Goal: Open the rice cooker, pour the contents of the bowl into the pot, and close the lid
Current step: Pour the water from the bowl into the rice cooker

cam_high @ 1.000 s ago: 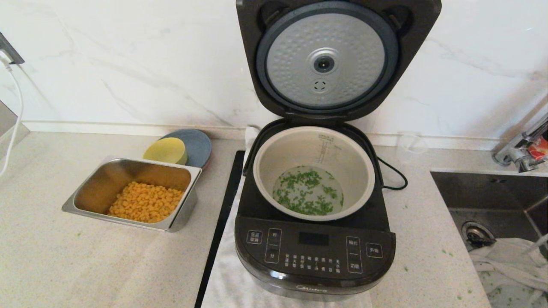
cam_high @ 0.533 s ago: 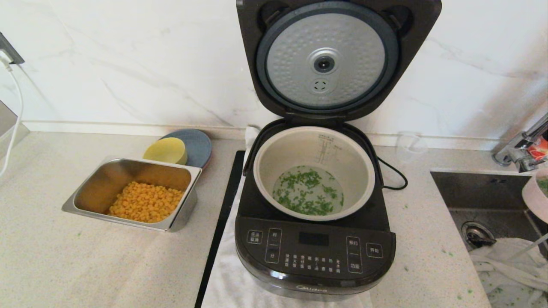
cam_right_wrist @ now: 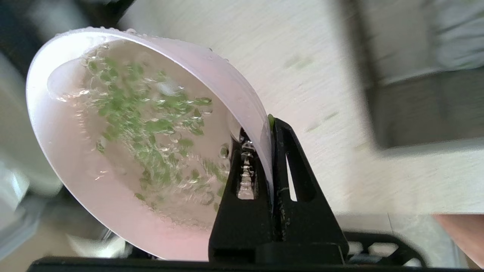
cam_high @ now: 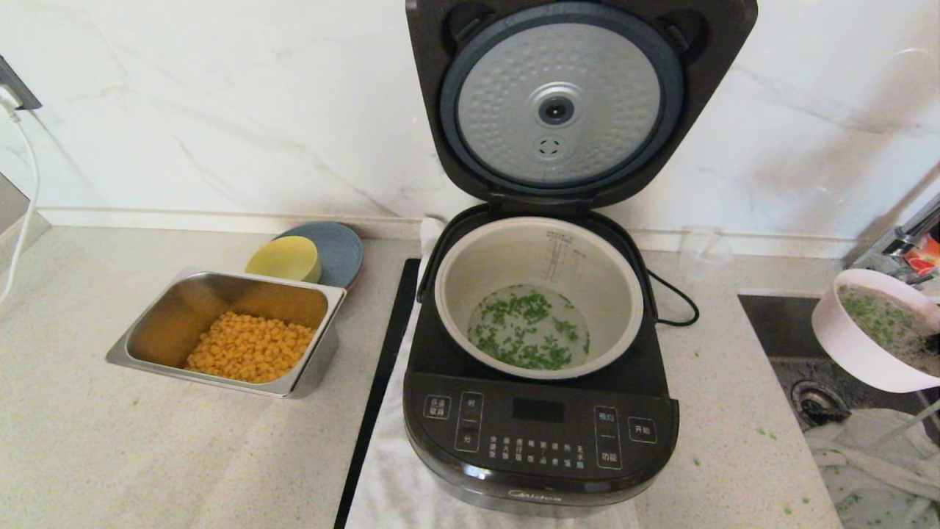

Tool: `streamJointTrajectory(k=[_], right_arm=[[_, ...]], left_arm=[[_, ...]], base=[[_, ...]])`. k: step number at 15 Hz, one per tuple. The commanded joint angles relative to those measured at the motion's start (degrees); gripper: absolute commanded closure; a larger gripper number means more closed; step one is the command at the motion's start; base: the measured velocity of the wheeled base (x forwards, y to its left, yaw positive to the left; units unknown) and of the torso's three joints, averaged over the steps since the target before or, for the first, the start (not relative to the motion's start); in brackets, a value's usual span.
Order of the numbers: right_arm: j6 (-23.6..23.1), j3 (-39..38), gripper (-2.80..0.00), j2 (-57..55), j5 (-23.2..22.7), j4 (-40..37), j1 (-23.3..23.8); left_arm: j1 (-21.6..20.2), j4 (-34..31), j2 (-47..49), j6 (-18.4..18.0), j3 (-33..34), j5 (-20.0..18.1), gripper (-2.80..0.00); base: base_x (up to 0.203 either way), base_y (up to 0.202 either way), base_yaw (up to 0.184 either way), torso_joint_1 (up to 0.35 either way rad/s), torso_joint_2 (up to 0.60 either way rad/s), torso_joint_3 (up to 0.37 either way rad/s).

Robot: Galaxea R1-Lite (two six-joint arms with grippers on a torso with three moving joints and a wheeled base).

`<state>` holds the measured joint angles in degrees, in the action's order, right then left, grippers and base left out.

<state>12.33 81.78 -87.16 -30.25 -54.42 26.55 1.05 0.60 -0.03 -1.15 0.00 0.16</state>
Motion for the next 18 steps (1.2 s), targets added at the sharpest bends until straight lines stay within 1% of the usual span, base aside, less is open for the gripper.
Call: streamJointTrajectory(k=[1, 4, 8, 11, 14, 16, 18], right_arm=[[2.55, 2.64, 0.00, 3.96, 1.55, -2.32, -8.09], [7.58, 8.33, 0.00, 4.45, 5.09, -5.06, -18.15], [14.16, 14.59, 0.00, 2.36, 12.32, -6.06, -31.33], [17.99, 19.47, 0.00, -1.18, 16.75, -6.26, -39.31], [20.70, 23.24, 0.00, -4.28, 20.85, -6.31, -46.71], [22.70, 26.21, 0.00, -7.28, 23.58, -6.31, -51.21], [23.58, 28.83, 0.00, -10.08, 25.66, -6.02, -54.20]], left_arm=[[0.01, 0.02, -0.06, -0.08, 0.44, 0.02, 0.00], [0.01, 0.02, -0.06, 0.01, 0.44, 0.02, 0.00], [0.01, 0.02, -0.06, -0.03, 0.44, 0.02, 0.00], [0.01, 0.02, -0.06, 0.01, 0.44, 0.02, 0.00], [0.01, 0.02, -0.06, 0.01, 0.44, 0.02, 0.00], [0.01, 0.02, -0.06, -0.08, 0.44, 0.02, 0.00], [0.01, 0.02, -0.06, -0.07, 0.44, 0.02, 0.00]], base=[[0.000, 0.000, 0.000, 0.000, 0.00, 0.000], [0.000, 0.000, 0.000, 0.000, 0.00, 0.000], [0.000, 0.000, 0.000, 0.000, 0.00, 0.000], [0.000, 0.000, 0.000, 0.000, 0.00, 0.000], [0.000, 0.000, 0.000, 0.000, 0.00, 0.000], [0.000, 0.000, 0.000, 0.000, 0.00, 0.000], [0.000, 0.000, 0.000, 0.000, 0.00, 0.000]])
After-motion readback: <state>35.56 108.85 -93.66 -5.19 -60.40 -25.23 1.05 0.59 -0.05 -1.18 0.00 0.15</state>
